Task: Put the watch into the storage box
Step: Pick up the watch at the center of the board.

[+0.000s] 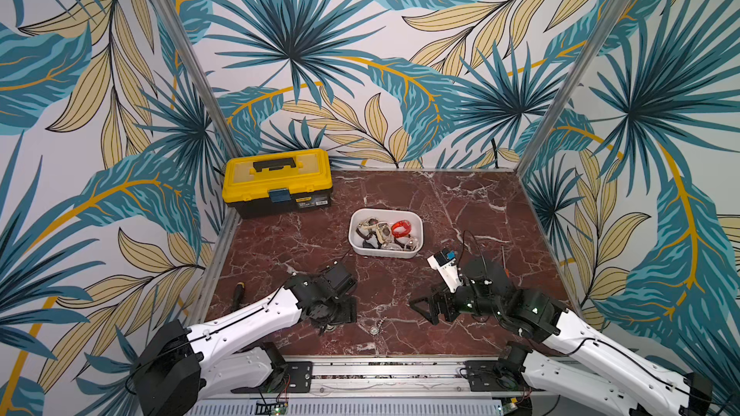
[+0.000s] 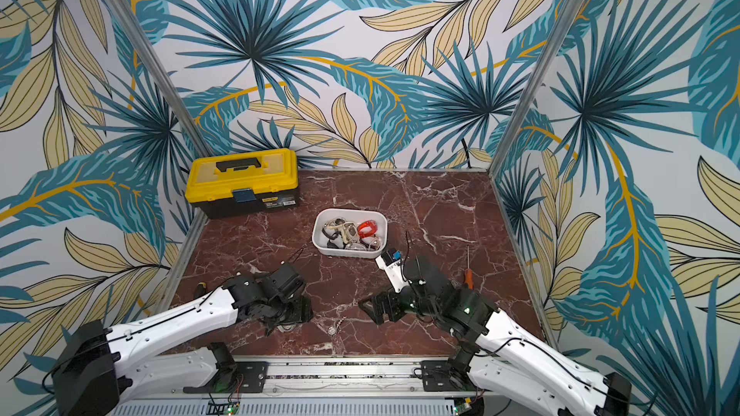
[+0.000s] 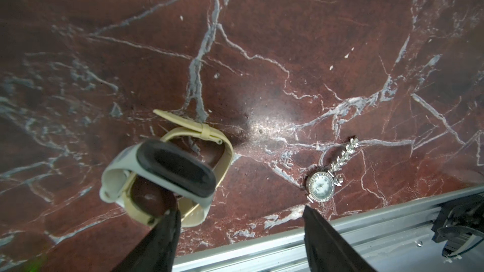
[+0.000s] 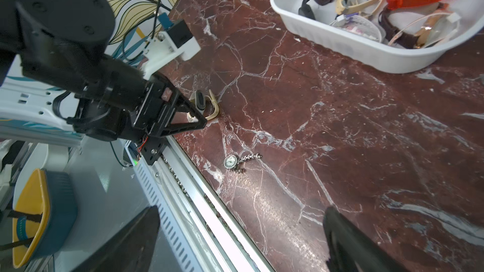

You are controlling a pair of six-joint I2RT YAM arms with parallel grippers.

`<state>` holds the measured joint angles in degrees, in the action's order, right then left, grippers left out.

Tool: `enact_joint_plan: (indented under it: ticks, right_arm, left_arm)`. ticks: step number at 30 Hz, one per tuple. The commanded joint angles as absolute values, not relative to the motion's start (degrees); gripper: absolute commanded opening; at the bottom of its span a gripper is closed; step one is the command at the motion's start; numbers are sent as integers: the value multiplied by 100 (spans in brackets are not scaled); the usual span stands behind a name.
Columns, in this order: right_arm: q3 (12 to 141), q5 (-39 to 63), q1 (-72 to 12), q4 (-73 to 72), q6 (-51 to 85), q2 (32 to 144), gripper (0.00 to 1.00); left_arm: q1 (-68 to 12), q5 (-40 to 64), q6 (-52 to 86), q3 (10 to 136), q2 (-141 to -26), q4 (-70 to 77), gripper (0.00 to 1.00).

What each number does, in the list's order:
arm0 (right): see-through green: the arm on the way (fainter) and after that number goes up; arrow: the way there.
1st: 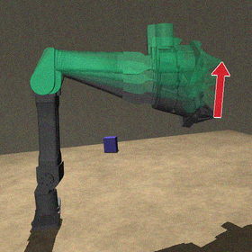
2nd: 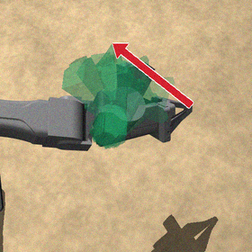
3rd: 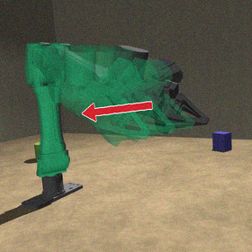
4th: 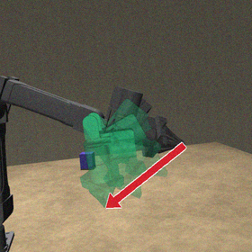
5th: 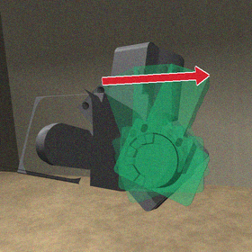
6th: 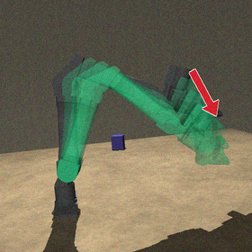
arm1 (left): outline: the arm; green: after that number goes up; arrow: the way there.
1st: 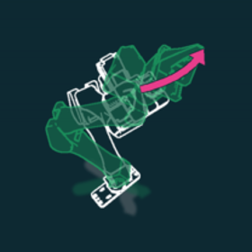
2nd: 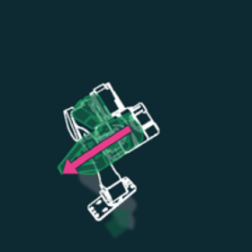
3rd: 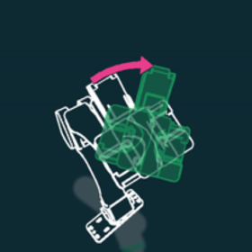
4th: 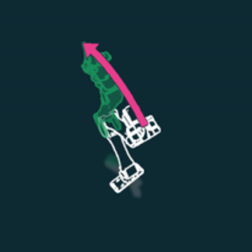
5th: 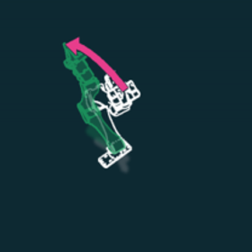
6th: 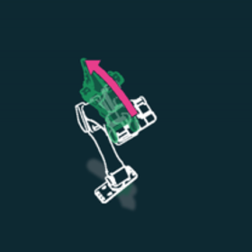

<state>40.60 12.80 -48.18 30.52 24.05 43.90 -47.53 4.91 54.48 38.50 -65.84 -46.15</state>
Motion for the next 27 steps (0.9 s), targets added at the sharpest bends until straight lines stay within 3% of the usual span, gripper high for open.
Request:
enact_joint_plan:
  ticks: [1,10,27]
  right_arm:
    - [3920,1351,-4958,2895,2212,4232,100]
    - [3911,1275,-5027,2991,2169,4218,100]
    - [3954,1081,-5032,2997,2171,4444,100]
  left_arm:
    - [-4730,245,5500,3831,-6697,-4432,75]
    - [-4722,158,5415,3847,-7129,-4273,66]
    - [-4722,75,5194,3858,-7340,-4371,18]
